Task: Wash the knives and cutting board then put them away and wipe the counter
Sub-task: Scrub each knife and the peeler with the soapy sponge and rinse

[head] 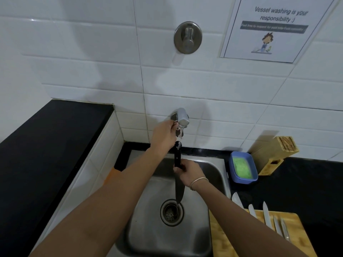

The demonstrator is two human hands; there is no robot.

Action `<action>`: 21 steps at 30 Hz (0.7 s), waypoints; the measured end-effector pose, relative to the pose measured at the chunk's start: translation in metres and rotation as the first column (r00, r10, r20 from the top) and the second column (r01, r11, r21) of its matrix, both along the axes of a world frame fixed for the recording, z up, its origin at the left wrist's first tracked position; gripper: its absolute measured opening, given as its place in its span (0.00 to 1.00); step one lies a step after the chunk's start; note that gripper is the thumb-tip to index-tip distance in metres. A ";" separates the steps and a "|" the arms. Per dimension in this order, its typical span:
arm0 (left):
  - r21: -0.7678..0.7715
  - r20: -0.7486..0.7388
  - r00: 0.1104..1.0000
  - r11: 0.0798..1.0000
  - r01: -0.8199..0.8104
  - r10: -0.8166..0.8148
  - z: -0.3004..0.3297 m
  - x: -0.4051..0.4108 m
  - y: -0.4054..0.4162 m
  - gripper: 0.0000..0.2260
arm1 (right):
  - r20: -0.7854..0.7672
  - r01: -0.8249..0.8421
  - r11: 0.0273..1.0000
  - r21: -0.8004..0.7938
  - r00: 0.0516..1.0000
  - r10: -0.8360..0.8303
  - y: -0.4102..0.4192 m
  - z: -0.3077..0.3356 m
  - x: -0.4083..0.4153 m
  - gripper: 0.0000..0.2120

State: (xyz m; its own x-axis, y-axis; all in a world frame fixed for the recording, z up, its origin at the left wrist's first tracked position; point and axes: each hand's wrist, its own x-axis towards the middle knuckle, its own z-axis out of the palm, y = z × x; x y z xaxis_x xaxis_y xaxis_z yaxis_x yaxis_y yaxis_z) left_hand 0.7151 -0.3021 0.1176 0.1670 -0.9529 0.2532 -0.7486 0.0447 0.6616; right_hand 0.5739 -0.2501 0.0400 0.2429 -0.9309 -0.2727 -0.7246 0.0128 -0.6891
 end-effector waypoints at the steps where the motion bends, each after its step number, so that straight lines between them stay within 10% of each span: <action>1: 0.000 0.004 1.000 1.000 0.001 -0.001 0.000 0.000 0.000 0.11 | -0.001 -0.001 1.000 0.000 1.000 0.001 0.000 0.000 0.000 0.10; 21: 0.024 -0.022 0.999 0.999 0.045 -0.044 0.006 0.005 -0.001 0.11 | 0.053 -0.005 1.000 -0.008 0.999 0.006 0.000 0.005 0.002 0.07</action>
State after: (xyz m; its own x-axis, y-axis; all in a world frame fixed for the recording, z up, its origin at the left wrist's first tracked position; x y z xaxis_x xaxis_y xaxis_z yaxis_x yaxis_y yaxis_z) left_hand 0.7198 -0.3026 0.1232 0.1296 -0.9653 0.2268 -0.7319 0.0612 0.6787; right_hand 0.5756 -0.2505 0.0449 0.2621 -0.9316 -0.2517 -0.6868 0.0031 -0.7268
